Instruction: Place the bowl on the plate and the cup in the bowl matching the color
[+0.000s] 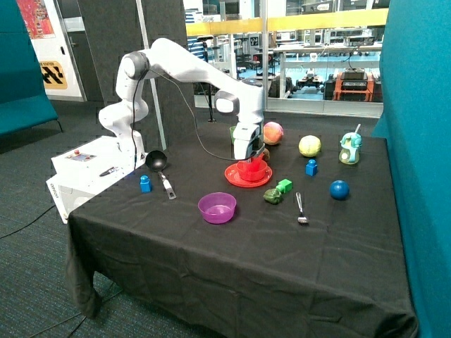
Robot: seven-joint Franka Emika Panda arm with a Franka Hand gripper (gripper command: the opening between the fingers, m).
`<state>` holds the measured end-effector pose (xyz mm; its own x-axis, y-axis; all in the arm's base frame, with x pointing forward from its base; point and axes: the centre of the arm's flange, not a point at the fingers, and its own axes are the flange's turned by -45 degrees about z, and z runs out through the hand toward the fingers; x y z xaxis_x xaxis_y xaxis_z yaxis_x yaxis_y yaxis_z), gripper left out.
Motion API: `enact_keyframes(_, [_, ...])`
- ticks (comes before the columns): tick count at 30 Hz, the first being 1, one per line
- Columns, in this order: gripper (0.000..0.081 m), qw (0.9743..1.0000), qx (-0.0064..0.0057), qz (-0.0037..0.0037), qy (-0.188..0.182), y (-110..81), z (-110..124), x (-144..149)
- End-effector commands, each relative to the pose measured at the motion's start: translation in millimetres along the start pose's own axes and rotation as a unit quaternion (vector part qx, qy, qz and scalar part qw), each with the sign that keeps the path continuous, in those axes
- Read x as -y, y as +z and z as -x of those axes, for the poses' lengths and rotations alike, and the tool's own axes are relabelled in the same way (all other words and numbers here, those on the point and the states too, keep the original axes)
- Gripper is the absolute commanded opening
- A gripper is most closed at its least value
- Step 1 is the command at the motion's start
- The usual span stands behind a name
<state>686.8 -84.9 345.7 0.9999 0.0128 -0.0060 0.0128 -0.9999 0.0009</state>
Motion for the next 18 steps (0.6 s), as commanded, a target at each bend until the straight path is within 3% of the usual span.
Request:
enact_keyframes(1, [0.0531, 1.0000, -0.0030, -0.00047, 0.003, 0.6, 2.1, -7.3])
enact_keyframes(11, [0.0655, 1.0000, -0.0030, -0.00046, 0.000, 1.0, 0.0, -8.0])
enact_keyframes(18, [0.0657, 1.0000, -0.0030, -0.00045, -0.004, -1.5, -1.0, -5.2])
